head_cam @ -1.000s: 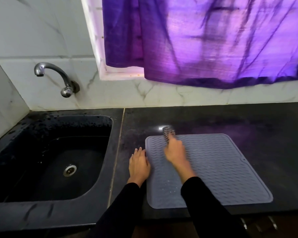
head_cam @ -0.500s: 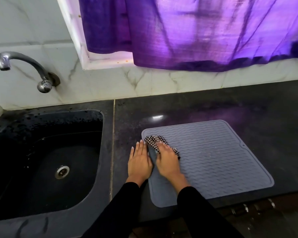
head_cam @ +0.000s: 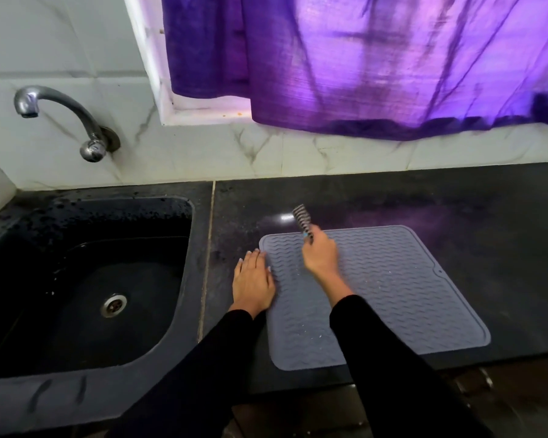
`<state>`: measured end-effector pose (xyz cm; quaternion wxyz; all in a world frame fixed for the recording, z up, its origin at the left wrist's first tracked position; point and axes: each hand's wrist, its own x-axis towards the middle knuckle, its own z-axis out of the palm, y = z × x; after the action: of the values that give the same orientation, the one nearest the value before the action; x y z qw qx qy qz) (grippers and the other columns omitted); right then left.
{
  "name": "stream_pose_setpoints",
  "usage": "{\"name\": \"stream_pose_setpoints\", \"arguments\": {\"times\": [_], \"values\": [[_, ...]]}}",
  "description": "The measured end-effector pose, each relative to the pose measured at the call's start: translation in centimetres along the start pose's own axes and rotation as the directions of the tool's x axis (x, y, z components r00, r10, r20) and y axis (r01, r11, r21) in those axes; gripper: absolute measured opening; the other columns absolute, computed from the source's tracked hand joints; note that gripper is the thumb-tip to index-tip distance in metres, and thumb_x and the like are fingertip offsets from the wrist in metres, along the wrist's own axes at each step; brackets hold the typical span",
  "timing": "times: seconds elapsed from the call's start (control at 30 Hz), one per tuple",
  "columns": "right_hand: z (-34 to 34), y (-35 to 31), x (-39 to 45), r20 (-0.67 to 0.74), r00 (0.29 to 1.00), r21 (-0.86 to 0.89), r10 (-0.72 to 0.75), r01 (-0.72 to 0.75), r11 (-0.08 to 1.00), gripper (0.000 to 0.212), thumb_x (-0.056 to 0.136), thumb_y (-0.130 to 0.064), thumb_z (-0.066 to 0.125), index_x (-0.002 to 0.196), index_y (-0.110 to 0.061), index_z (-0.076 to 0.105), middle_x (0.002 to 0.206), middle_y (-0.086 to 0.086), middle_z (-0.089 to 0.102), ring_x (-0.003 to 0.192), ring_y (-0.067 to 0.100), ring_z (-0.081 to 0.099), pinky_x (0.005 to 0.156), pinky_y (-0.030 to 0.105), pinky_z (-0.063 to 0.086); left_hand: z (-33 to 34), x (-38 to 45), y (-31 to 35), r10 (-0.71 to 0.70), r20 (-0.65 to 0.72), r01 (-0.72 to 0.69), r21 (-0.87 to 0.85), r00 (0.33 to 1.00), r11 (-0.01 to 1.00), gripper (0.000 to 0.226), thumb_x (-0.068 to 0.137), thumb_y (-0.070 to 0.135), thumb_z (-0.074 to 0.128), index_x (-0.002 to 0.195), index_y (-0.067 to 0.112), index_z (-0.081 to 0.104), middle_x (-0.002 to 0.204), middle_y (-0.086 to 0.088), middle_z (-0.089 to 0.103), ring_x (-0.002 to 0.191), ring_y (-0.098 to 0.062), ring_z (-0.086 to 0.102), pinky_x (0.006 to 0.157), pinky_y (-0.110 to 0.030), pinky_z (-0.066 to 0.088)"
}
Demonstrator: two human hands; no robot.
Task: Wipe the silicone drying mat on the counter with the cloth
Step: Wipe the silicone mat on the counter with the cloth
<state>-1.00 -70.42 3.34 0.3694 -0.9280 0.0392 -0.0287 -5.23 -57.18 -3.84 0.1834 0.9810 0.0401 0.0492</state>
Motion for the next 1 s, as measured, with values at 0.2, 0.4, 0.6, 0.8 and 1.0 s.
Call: {"name": "stream_pose_setpoints", "arguments": {"times": [0.2, 0.4, 0.6, 0.8, 1.0], "values": [[5.7, 3.6, -3.6, 0.331, 0.911, -0.352, -0.246, 0.361, 0.863, 0.075, 0.084, -0.044, 0.014, 0.148, -0.005, 0.009, 0.157, 0.015, 0.009, 0.146, 0.024, 0.007, 0.119, 0.034, 0.000, 1.4, -0.2, -0.5, -0.060, 0.043, 0.053, 0.140, 0.997, 0.989, 0.072, 0.084, 0.039, -0.006, 0.148, 0.008, 0.008, 0.158, -0.006, 0.005, 0.145, -0.018, 0.001, 0.117, -0.037, -0.004], [4.9, 4.8, -1.6, 0.302, 0.879, -0.233, -0.369, 0.443, 0.865, 0.058, 0.092, -0.019, 0.043, 0.147, -0.013, 0.024, 0.155, 0.005, 0.023, 0.144, 0.016, 0.018, 0.117, 0.028, 0.007, 2.0, 0.0, -0.5, -0.072, -0.040, 0.076, 0.130, 0.997, 0.989, 0.089, 0.071, 0.046, -0.012, 0.147, 0.010, 0.018, 0.157, -0.003, 0.013, 0.145, -0.015, 0.007, 0.116, -0.033, -0.002], [3.0, 4.4, 0.6, 0.237, 0.971, 0.463, -0.042, -0.075, 0.883, 0.030, 0.093, -0.012, 0.050, 0.121, -0.007, 0.059, 0.117, 0.013, 0.064, 0.102, 0.021, 0.058, 0.090, 0.030, 0.043, 2.0, -0.1, -0.6, -0.084, -0.050, 0.088, 0.076, 0.995, 0.993, 0.085, 0.074, 0.051, -0.006, 0.147, 0.016, 0.021, 0.156, -0.001, 0.016, 0.144, -0.014, 0.009, 0.116, -0.033, 0.000], [-1.9, 4.1, 4.0, 0.104, 0.936, 0.708, 0.337, -0.307, 0.636, 0.031, 0.097, -0.019, 0.045, 0.122, -0.002, 0.055, 0.120, 0.017, 0.061, 0.110, 0.031, 0.057, 0.090, 0.034, 0.045, 2.0, 0.1, -0.6, -0.102, -0.062, 0.106, 0.069, 0.993, 0.992, 0.086, 0.074, 0.053, -0.005, 0.147, 0.017, 0.022, 0.156, 0.001, 0.017, 0.144, -0.012, 0.009, 0.116, -0.032, 0.000], [0.1, 4.6, 1.5, 0.232, 0.953, -0.126, -0.196, 0.230, 0.965, 0.043, 0.093, -0.016, 0.048, 0.136, -0.012, 0.044, 0.130, 0.017, 0.055, 0.119, 0.031, 0.051, 0.099, 0.035, 0.039, 2.1, 0.0, -0.6, -0.098, -0.072, 0.103, 0.070, 0.993, 0.992, 0.085, 0.075, 0.053, -0.005, 0.147, 0.017, 0.021, 0.156, 0.001, 0.017, 0.144, -0.012, 0.009, 0.117, -0.033, 0.001]]}}
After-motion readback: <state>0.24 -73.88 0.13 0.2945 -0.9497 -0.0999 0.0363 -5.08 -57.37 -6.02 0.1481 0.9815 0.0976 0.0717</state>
